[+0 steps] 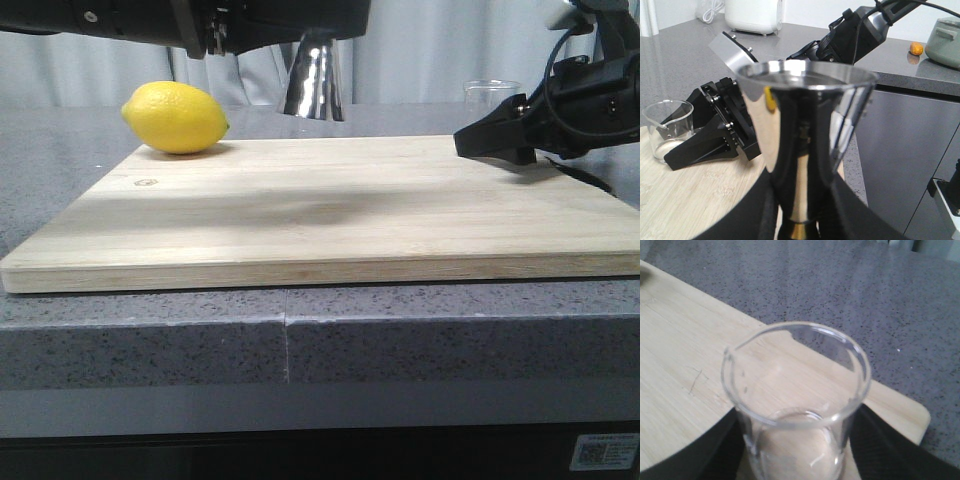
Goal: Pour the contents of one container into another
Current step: 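Lower the glass beaker onto the board's far corner and open the right gripper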
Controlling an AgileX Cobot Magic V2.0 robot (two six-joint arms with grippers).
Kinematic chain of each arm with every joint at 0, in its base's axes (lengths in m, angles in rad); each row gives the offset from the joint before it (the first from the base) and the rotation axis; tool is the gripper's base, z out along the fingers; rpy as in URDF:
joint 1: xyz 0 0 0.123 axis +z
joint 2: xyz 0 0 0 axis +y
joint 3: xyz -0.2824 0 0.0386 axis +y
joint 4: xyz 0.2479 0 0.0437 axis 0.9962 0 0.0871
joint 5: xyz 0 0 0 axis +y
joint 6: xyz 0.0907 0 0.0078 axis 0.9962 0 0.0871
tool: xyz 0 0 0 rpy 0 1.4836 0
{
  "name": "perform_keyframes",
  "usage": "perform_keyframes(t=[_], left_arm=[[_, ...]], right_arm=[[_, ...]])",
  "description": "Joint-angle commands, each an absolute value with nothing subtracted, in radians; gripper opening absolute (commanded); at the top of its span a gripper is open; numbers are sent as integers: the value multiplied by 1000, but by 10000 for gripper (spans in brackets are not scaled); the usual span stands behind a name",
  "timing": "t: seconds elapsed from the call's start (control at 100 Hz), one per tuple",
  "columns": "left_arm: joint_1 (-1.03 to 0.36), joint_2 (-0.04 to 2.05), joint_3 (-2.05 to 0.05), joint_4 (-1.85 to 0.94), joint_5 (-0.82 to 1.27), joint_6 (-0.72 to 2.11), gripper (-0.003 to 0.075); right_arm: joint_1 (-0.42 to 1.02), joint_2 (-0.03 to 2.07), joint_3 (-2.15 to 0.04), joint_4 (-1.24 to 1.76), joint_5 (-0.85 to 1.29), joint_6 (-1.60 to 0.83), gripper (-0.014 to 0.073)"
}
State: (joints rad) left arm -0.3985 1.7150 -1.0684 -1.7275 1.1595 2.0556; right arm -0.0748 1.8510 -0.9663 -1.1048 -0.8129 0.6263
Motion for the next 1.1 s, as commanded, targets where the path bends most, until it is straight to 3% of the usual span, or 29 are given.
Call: perform_keyframes(t=[0.0, 1.09], left_arm=[[-409, 1664, -1098, -1801, 1270, 2055, -19], [-409, 1664, -1098, -1801, 1270, 2055, -19]], right_arm=[[-80, 1811, -986, -1080, -866, 635, 458], [-80, 1714, -986, -1196, -785, 775, 538]])
